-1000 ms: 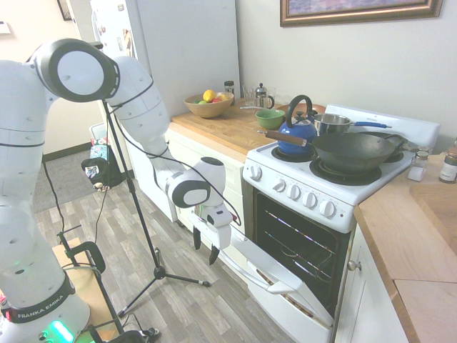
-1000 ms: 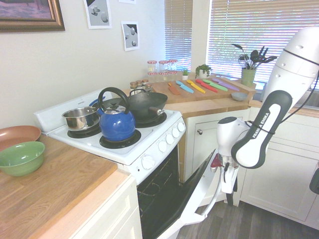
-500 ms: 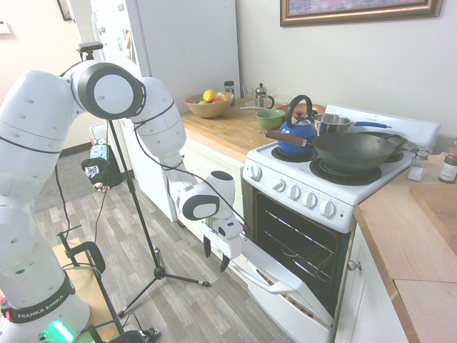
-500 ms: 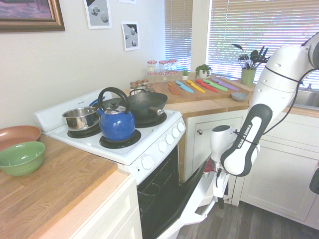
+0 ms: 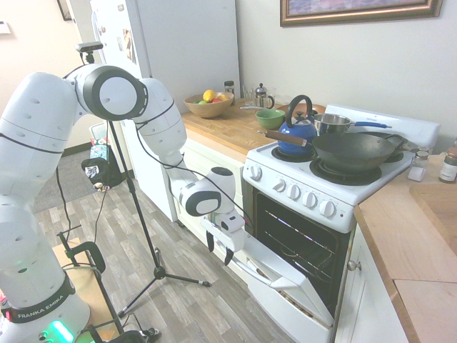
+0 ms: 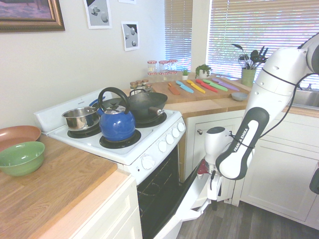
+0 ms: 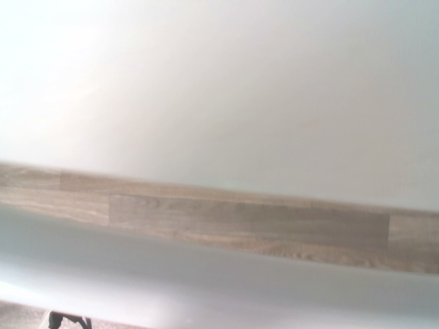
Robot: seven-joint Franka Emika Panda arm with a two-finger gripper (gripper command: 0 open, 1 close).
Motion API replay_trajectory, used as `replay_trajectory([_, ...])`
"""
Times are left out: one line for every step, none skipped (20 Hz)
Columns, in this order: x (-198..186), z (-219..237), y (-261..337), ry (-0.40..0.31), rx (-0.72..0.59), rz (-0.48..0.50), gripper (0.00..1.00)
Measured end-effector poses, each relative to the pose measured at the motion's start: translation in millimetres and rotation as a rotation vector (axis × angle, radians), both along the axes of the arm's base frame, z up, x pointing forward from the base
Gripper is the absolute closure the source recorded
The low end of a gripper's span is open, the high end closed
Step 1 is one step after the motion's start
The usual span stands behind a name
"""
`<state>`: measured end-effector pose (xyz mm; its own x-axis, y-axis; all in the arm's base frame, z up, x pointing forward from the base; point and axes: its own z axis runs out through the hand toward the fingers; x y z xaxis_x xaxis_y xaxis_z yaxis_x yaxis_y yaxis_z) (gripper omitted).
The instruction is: Close the oven
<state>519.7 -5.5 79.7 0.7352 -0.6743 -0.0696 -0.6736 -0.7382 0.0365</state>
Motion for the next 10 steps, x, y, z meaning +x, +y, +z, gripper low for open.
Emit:
replay_trajectory([3.8,2.2,2.4,-0.008,-0.002,0.005,0.00])
replay_trajectory([7.4,4.4,4.0,-0.015,-0.003,0.009,0.00])
replay_trajectory([10.9,6.4,5.6,-0.021,-0.005,0.013,0.00])
replay_trajectory([14.2,8.4,7.4,-0.026,-0.006,0.018,0.00])
replay_trajectory([17.1,9.9,8.8,-0.026,-0.007,0.022,0.00])
replay_trajectory([20.6,11.7,9.9,-0.029,-0.009,0.026,0.00])
replay_trajectory([24.7,13.9,11.4,-0.030,-0.010,0.032,0.00])
replay_trajectory([28.5,15.5,12.7,-0.029,-0.011,0.036,0.00])
replay_trajectory([32.9,17.3,13.8,-0.029,-0.012,0.042,0.00])
replay_trajectory([37.6,18.6,14.5,-0.029,-0.014,0.048,0.00])
